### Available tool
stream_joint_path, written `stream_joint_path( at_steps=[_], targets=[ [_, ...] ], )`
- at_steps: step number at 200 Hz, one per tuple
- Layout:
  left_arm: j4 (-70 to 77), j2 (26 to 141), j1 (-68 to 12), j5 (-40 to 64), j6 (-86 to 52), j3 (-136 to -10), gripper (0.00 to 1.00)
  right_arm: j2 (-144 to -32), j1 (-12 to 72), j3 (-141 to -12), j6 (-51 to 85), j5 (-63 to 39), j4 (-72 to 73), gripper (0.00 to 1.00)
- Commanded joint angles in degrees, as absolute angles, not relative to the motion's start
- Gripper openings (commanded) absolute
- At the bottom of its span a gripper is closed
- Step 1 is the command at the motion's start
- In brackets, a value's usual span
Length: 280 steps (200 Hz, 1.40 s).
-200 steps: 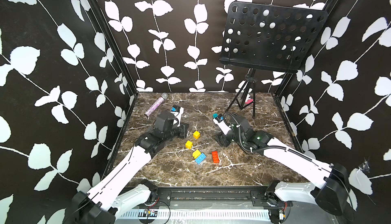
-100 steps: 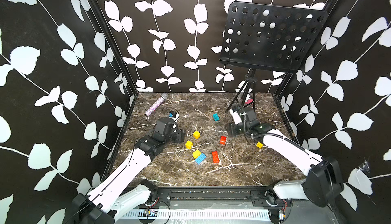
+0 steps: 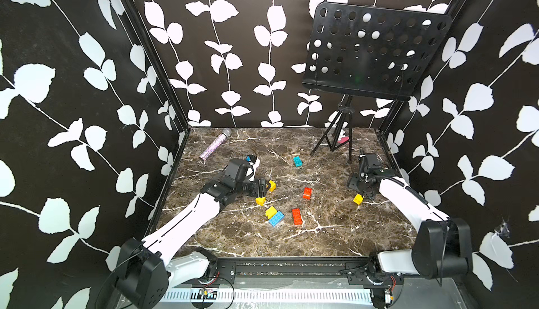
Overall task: Assemble the letter r with lego
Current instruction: Pick up the lego brick from the center of the board.
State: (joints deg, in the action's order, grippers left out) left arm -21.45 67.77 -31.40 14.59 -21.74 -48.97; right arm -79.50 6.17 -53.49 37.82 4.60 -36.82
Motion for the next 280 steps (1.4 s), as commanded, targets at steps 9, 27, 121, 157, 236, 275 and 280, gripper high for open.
stream_joint_path(
  at_steps=[9,27,121,157,236,275,280],
  targets=[
    [-18.1,69.1,-31.2,18.2,-22.8,-48.5,0.7,-82.1,5.0,-52.8,40.3,6.3,-38.4,0.75],
    [-17.5,70.0,-31.2,19.0,-23.1,-48.5,0.69,-82.7,4.6,-52.1,40.9,8.1,-38.1,0.75],
    [-17.1,74.0,-31.2,21.0,-23.0,-50.1,0.65,-87.6,3.1,-48.1,41.6,5.0,-31.2,0.61],
    [-17.6,74.7,-31.2,21.8,-23.0,-51.0,0.65,-87.2,3.1,-48.1,40.0,5.7,-30.2,0.45],
    [-15.8,74.5,-31.2,31.8,-22.5,-55.5,0.66,-76.8,4.2,-48.3,30.3,-6.8,-27.1,0.21],
    [-16.1,76.9,-31.2,46.8,-22.7,-63.1,0.67,-68.7,12.8,-50.8,16.9,-21.5,-25.6,0.26],
    [-16.6,77.7,-31.2,48.5,-22.8,-64.1,0.67,-67.4,14.1,-50.9,15.6,-22.6,-25.3,0.27]
  ],
)
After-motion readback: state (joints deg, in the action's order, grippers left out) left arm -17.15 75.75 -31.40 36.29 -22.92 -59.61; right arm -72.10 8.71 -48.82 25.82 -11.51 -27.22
